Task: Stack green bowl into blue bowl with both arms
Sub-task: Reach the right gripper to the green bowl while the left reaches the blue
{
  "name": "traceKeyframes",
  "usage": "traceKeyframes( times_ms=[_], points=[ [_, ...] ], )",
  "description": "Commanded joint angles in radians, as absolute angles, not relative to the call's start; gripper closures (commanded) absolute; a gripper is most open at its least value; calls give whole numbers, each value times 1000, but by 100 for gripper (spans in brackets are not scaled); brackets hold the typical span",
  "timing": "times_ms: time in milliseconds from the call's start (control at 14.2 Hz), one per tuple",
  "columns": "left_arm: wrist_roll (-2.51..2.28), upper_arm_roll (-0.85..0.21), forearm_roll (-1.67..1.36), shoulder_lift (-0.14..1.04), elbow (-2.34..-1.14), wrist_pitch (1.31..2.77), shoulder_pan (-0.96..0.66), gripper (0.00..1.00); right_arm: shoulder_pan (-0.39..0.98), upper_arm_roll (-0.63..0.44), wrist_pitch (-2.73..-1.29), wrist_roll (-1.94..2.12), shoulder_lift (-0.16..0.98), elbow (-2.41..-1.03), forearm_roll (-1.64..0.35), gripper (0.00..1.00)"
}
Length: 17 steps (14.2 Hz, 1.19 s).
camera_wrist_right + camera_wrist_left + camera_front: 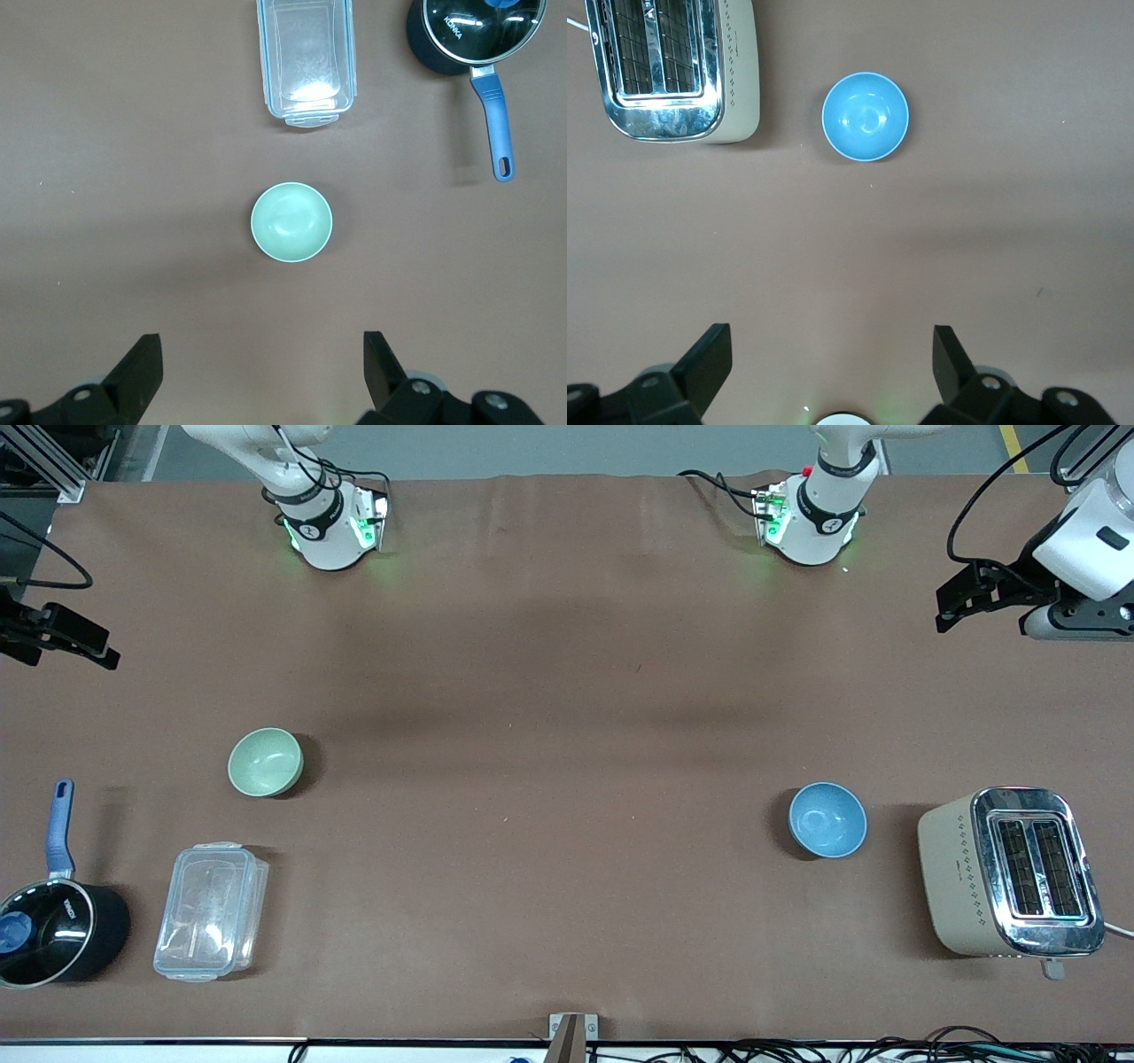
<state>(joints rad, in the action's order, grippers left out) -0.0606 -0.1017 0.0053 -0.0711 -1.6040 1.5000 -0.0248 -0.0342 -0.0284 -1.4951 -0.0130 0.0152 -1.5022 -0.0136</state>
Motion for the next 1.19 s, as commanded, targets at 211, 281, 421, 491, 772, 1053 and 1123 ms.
traceKeyframes(
  times_ms=[211, 281, 421, 491, 772, 1053, 1123],
  points=[
    [-48, -100, 6, 0, -1537, 1493, -17, 0, -34, -29, -1479, -3, 26, -1479, -21, 0],
    [-48, -100, 12, 36, -1511, 1493, -17, 0, -34, -29, -1479, -3, 26, -1479, -21, 0],
    [-41, -101, 37, 115, -1474, 1493, -15, 0, -34, -29, -1476, -2, 26, -1483, -21, 0],
    [-43, -101, 37, 142, -1480, 1497, -14, 0, -34, -31, -1465, 5, 26, -1496, -21, 0],
    [-67, -100, 38, 238, -1596, 1713, 0, 0, -37, -34, -1540, 52, 2, -1684, -9, 0],
    [-90, -100, 38, 314, -1805, 2078, 14, 0, -38, -66, -1958, 126, -63, -2065, -6, 0],
    [-91, -100, 40, 342, -1840, 2162, 15, 0, -40, -66, -2055, 127, -70, -2150, -5, 0]
  ],
)
